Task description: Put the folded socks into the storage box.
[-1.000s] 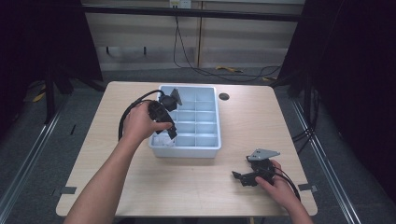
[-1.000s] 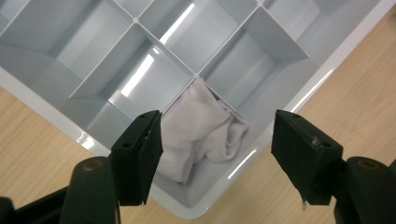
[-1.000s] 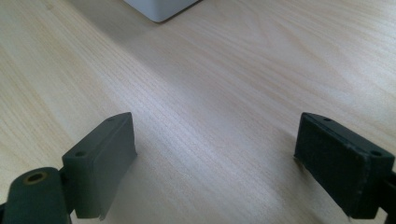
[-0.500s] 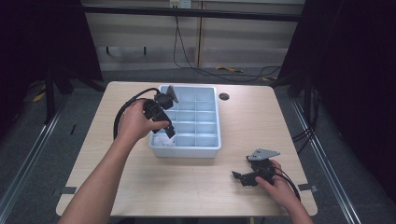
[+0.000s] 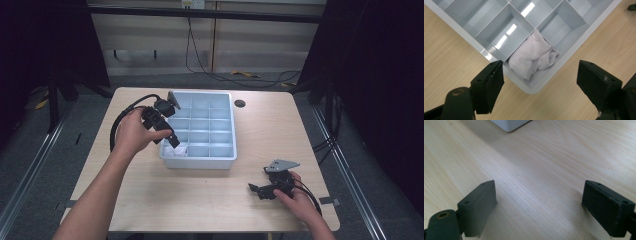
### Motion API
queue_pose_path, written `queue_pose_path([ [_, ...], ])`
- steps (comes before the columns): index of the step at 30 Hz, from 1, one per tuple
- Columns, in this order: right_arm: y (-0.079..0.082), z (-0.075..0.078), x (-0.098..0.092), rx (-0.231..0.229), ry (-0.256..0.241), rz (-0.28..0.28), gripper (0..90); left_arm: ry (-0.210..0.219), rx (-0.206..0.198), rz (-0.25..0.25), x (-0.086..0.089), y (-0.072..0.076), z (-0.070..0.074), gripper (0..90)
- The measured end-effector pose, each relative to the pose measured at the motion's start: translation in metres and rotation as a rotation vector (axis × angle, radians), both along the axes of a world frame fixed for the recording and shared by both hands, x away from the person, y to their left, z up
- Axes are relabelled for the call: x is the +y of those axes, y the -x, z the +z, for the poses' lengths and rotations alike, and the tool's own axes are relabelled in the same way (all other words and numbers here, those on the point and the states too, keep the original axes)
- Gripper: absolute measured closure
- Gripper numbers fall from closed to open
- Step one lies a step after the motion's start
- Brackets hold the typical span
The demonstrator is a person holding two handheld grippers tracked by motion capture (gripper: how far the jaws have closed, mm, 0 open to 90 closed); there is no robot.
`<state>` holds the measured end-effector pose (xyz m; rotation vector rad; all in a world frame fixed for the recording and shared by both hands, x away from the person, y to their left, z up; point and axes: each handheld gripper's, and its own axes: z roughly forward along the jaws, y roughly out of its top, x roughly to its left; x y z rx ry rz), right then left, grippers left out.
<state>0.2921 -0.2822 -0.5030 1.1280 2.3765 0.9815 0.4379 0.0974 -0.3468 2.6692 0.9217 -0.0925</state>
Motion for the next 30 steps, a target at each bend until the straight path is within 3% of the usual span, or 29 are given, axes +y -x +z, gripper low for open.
queue_pose_path([
  [6, 0.000, 0.000, 0.000, 0.001, 0.000, -0.001, 11.4, 0.028, -0.005, 0.002, 0.012, 0.005, 0.003, 19.7],
  [14, 0.000, 0.000, 0.000, 0.002, 0.001, 0.000, 11.3, 0.028, -0.005, 0.001, 0.025, 0.011, 0.001, 19.2],
  [30, 0.000, 0.000, 0.000, 0.002, 0.001, 0.000, 11.3, 0.061, -0.018, 0.005, 0.056, 0.027, -0.014, 19.4],
])
